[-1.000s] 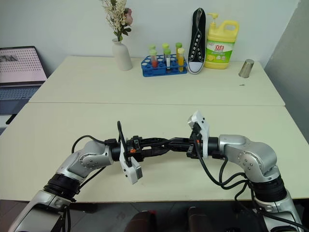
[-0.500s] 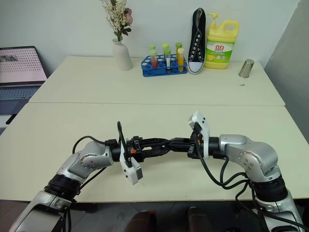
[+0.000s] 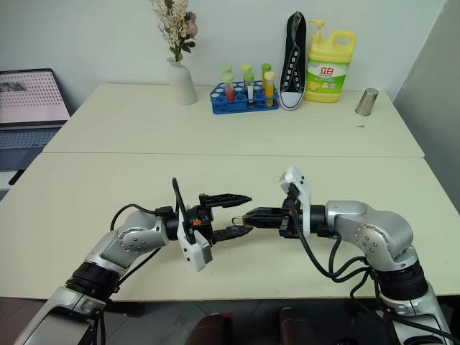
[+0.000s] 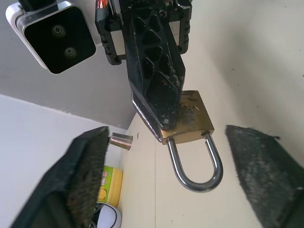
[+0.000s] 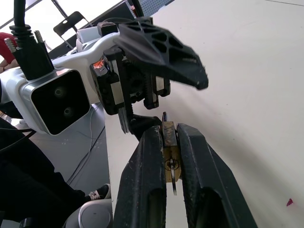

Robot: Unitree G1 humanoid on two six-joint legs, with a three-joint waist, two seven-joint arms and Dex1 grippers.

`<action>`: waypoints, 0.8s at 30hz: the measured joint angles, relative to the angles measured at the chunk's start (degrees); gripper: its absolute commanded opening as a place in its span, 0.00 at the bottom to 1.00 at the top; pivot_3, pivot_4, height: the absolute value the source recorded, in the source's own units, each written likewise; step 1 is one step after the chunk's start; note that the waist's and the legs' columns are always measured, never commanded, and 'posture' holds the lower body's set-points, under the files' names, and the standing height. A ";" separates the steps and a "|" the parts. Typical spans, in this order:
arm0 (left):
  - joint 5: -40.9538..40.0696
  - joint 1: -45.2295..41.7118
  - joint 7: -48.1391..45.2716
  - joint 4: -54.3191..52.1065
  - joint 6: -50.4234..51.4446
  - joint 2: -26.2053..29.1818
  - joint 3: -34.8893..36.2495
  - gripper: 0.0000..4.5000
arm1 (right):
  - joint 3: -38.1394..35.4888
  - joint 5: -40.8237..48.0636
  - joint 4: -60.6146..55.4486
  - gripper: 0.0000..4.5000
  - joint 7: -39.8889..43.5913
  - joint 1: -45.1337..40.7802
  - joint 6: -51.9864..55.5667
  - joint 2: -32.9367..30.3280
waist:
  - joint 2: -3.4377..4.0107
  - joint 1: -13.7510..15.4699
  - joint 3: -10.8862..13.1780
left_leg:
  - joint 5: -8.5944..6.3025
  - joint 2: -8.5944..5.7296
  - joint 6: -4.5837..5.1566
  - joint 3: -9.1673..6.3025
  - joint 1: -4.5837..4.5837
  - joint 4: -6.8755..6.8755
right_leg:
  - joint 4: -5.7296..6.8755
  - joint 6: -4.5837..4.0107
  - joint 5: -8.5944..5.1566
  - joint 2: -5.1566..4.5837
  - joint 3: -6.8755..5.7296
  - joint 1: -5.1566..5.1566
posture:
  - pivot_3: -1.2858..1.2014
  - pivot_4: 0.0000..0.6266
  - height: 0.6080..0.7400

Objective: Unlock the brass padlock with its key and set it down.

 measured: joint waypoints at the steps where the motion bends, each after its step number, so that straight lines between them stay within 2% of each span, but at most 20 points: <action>1: 0.00 0.32 0.00 -0.01 0.09 0.03 0.02 0.96 | 0.00 0.00 0.00 0.02 0.00 0.00 0.00 0.00 | 0.00 0.00 0.00 | 0.00 0.00 0.00 0.00 0.00 0.00 | 0.00 0.00 0.00 0.00 0.00 0.00 | 0.52 0.24 1.00; 14: -7.75 7.59 -0.51 -5.24 6.26 2.41 2.66 0.96 | -0.02 -0.88 0.66 0.02 0.23 -0.04 -1.17 -0.23 | 0.00 -0.06 0.00 | 0.00 0.02 0.00 -0.01 0.02 0.00 | 0.00 0.03 -0.02 -0.02 0.00 0.00 | 0.52 0.24 1.00; 24: -9.23 7.90 -3.23 -7.05 9.55 1.63 2.66 0.96 | -0.02 -0.97 1.21 0.02 0.20 -0.30 -1.47 -0.22 | 0.00 -0.03 0.00 | 0.00 0.01 0.00 0.00 0.01 0.00 | 0.00 0.02 -0.01 -0.01 0.01 0.00 | 0.52 0.24 1.00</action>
